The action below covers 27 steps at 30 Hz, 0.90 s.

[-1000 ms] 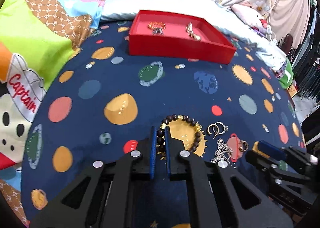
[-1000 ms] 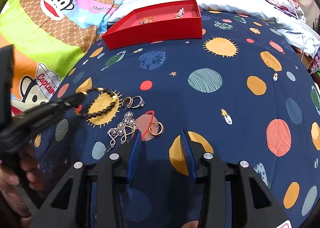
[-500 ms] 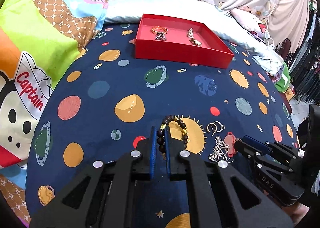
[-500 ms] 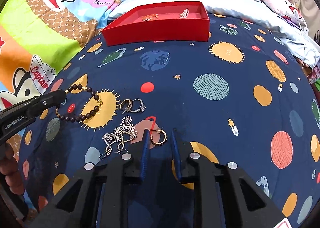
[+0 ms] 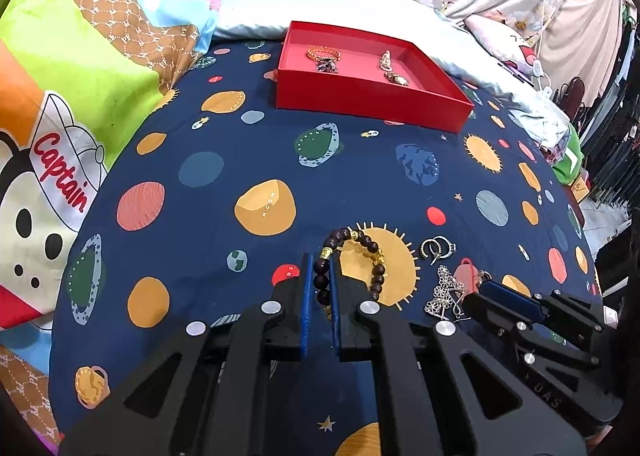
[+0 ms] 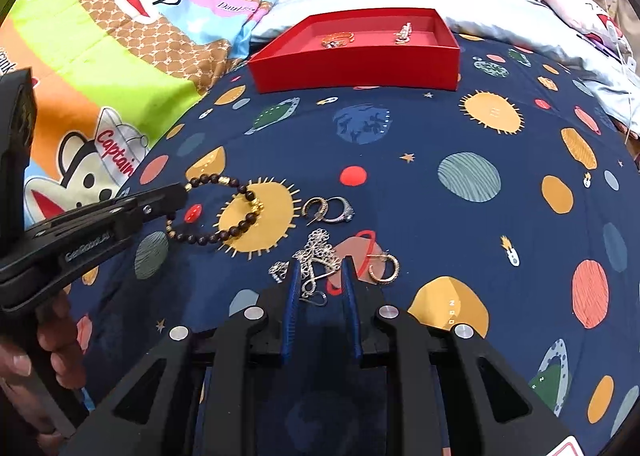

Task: Organize jewelry
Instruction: 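Lift the bead bracelet with the left tool while the right tool grasps a hoop earring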

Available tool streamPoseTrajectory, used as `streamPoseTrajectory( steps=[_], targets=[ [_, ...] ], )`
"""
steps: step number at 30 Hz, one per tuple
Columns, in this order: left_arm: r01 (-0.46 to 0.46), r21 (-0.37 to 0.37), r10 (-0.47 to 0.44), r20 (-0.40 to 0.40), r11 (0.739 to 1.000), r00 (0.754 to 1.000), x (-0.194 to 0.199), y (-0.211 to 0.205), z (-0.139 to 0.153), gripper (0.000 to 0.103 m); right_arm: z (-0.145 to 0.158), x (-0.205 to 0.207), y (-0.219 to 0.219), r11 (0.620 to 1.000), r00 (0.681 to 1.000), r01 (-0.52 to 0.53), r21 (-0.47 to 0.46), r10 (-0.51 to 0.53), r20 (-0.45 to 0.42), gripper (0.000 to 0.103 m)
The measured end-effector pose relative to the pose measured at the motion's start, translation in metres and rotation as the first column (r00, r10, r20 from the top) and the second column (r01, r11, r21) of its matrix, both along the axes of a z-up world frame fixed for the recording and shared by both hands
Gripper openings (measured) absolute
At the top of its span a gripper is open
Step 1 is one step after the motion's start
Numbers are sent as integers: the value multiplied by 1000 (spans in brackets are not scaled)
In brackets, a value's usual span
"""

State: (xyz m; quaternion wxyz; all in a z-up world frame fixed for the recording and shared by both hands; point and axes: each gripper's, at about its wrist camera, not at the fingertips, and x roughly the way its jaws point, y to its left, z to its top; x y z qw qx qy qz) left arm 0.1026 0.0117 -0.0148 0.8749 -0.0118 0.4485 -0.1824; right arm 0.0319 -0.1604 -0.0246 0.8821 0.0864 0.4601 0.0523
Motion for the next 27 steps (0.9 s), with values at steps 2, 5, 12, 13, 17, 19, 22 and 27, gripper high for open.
streamPoseTrajectory(
  steps=[2,5,12,13,17,19,22,27],
  targets=[
    [-1,-2,1,-1,1000,1000,0,0,0,7,0,4,-5,1000,1000,17,3,-17,-1,19],
    [-3,-5,3,-7,1000,1000,1,1,-2,7,-1,12,-12,999,999,35,17,-35,-3,19],
    [-6,-6,6,-10,1000,1000,2,2,-3,7,-6,32,-15,999,999,45,14,-45,-8,19],
    [-6,-6,6,-10,1000,1000,2,2,-3,7,-7,34,-15,999,999,44,14,-44,-11,19],
    [-5,-8,5,-12,1000,1000,3,2,-3,7,-11,41,-12,999,999,35,12,-35,-14,18],
    [-7,-9,7,-16,1000,1000,4,3,-3,7,-13,44,-10,999,999,32,12,-32,-19,14],
    [-8,-8,8,-22,1000,1000,5,2,-4,7,-13,48,-7,1000,999,27,6,-27,-16,11],
    [-9,-9,8,-27,1000,1000,7,2,-6,7,-12,49,-6,1000,1000,27,-2,-27,-11,7]
  ],
)
